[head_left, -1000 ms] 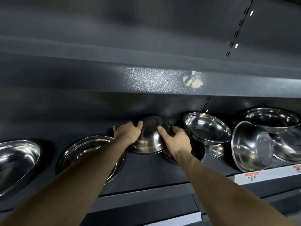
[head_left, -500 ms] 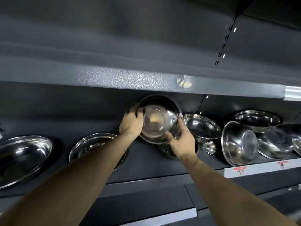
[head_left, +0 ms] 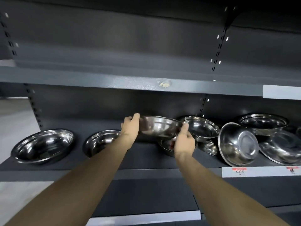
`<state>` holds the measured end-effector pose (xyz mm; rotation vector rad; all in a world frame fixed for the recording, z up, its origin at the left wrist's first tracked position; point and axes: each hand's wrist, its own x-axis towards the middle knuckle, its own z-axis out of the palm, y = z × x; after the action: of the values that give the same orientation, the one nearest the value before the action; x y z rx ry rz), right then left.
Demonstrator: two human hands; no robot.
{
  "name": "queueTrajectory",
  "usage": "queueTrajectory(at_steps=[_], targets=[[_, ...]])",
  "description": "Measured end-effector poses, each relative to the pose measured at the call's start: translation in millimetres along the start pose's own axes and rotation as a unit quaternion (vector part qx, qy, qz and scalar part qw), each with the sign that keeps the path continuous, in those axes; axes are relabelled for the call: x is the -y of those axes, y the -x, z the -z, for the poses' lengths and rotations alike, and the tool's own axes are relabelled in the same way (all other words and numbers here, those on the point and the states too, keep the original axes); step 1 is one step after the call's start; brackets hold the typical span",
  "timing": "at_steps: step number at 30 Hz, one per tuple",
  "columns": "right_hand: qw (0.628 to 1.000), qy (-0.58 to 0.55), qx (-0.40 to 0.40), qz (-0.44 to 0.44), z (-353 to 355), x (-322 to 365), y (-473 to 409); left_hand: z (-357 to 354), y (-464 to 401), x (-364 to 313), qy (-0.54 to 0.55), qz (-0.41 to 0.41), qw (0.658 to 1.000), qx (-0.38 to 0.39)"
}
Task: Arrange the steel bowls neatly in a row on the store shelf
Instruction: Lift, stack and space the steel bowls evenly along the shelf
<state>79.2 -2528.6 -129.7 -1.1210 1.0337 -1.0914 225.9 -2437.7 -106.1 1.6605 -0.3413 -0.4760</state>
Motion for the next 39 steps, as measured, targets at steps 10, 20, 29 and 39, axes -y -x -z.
queueTrajectory(at_steps=[10,20,29,39], targets=[[0.998,0.031,0.039,-0.046,32.6,-7.2,-2.2,-10.9,44.8,25.8,-0.184,-0.085,0.979,0.015],[0.995,0.087,0.046,-0.029,6.6,1.6,-6.5,62.9,29.6,7.5,-0.446,-0.122,0.887,-0.02],[0.985,0.118,0.118,-0.033,-75.9,-23.9,33.9,161.9,30.6,14.5,-0.603,-0.115,0.786,-0.08],[0.966,0.155,0.199,-0.053,-136.4,-59.8,72.9,210.2,27.9,28.7,-0.603,-0.104,0.784,-0.103]])
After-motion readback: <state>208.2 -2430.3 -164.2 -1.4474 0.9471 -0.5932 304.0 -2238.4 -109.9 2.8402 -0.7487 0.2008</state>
